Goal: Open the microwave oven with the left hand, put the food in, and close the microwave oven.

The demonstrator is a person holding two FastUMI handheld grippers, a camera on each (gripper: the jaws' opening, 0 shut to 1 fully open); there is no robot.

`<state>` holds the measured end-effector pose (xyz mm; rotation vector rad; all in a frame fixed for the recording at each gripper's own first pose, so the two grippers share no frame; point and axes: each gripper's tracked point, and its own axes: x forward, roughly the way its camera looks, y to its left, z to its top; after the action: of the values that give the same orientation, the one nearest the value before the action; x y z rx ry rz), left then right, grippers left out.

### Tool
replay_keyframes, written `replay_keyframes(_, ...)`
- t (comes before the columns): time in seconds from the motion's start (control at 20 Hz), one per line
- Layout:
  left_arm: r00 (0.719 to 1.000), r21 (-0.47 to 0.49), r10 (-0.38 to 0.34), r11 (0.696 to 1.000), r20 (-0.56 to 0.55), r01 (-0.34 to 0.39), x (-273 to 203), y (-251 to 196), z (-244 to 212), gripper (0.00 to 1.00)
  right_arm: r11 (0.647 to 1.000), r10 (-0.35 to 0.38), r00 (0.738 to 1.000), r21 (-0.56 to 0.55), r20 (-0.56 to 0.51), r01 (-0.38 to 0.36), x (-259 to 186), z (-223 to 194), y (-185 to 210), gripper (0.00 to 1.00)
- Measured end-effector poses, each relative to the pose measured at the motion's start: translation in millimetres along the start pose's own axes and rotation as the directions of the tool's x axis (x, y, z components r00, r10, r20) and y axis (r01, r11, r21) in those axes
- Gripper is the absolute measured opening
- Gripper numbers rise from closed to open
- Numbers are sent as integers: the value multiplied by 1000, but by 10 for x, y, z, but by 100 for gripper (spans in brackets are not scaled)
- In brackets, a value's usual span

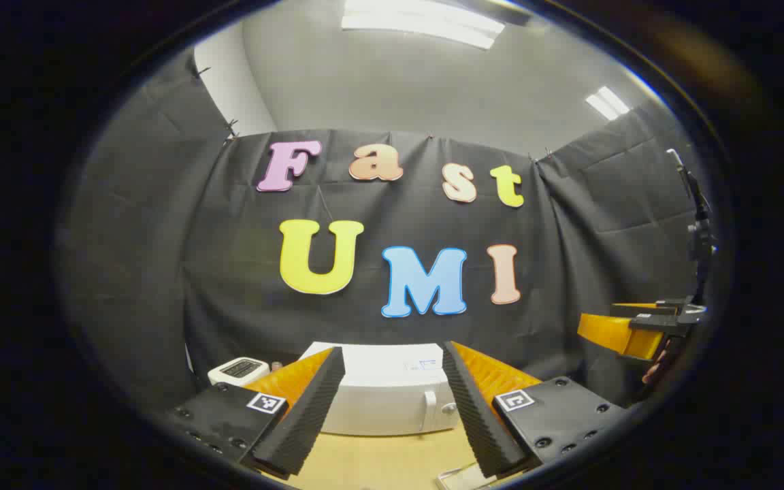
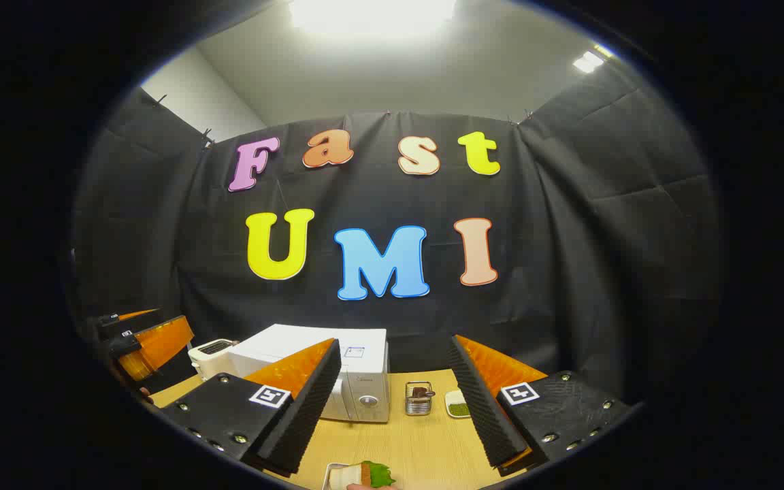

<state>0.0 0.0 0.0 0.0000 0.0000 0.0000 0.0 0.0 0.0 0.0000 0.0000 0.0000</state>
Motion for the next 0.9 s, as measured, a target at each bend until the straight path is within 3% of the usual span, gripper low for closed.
replay_keyframes(0.4, 999, 11, -31, 999, 26, 31, -18, -28, 26, 96, 1000, -19, 1000, -9, 25, 19, -67, 64, 5, 96)
replay_keyframes(0.75, 998, -5, 39, 999, 55, -38, 183, 62, 22, 96, 999, 42, 999, -7, 31, -41, 231, 56, 71, 96)
replay_keyframes(0.9, 997, 1, 33, 999, 72, -33, 204, -27, 32, 96, 999, 48, 998, -7, 48, -47, 285, 96, 53, 96)
